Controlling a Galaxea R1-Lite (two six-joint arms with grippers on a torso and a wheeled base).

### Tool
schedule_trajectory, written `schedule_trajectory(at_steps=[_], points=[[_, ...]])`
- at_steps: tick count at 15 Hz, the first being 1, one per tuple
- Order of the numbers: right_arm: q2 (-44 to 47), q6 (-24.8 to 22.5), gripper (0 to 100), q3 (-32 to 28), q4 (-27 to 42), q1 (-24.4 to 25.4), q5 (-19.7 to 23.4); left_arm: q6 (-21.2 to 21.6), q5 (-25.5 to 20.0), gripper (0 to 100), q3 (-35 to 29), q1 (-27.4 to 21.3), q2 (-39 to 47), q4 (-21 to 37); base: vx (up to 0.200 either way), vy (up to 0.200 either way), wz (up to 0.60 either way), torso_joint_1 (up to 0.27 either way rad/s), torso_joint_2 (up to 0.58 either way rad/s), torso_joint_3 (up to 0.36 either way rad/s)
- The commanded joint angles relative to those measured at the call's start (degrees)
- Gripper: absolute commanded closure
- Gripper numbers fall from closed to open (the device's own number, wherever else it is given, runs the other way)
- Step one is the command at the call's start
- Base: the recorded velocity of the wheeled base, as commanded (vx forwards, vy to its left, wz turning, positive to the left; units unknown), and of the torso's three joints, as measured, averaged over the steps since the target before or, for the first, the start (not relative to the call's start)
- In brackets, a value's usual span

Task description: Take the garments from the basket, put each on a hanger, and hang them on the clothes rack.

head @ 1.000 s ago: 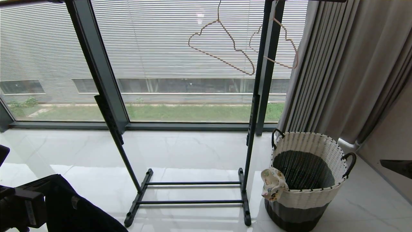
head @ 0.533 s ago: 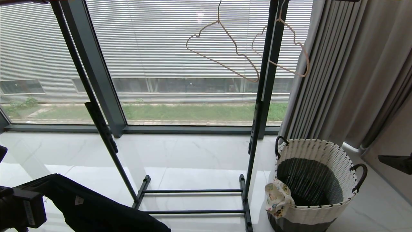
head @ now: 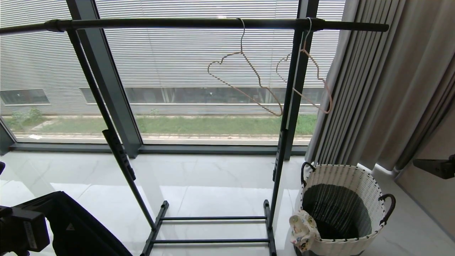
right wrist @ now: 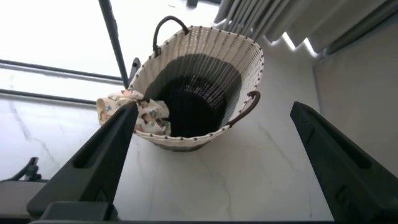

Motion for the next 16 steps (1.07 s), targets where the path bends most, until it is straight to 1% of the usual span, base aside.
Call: schedule_trajectory(at_steps=[1, 3, 5, 12, 14, 16], points=[[0.83, 2.4, 0, 0.0, -1.33, 0.41, -0.03, 0.02, -0.03, 100, 0.0, 0.01, 0.11, -0.01, 0.0, 0.0, 0.0, 0.198, -0.48, -0.29], [1.09, 6.62, 0, 0.0, -1.95, 1.02, -0.03, 0.02, -0.03, 100, -0.09, 0.09, 0.11, -0.01, 0.0, 0.0, 0.0, 0.2, -0.48, -0.283], [1.0, 7.76, 0, 0.0, -1.95, 1.2, -0.03, 0.02, -0.03, 100, -0.09, 0.09, 0.11, -0.01, 0.0, 0.0, 0.0, 0.207, -0.49, -0.281], [1.0, 7.15, 0, 0.79, -2.04, 1.2, -0.12, 0.02, 0.93, 100, 0.08, 0.01, 0.02, -0.01, 0.0, 0.0, 0.0, 0.219, -0.49, -0.271], [0.91, 6.45, 0, 2.19, -3.53, 1.2, -0.12, -0.07, 0.93, 100, 0.08, 0.01, 0.02, -0.01, 0.0, 0.0, 0.0, 0.09, -0.19, -0.103], [0.74, 5.3, 0, 4.48, -6.69, 1.2, -0.12, 0.02, 0.93, 100, 0.17, 0.01, 0.02, 0.07, 0.0, 0.0, 0.0, 0.023, -0.04, -0.021]])
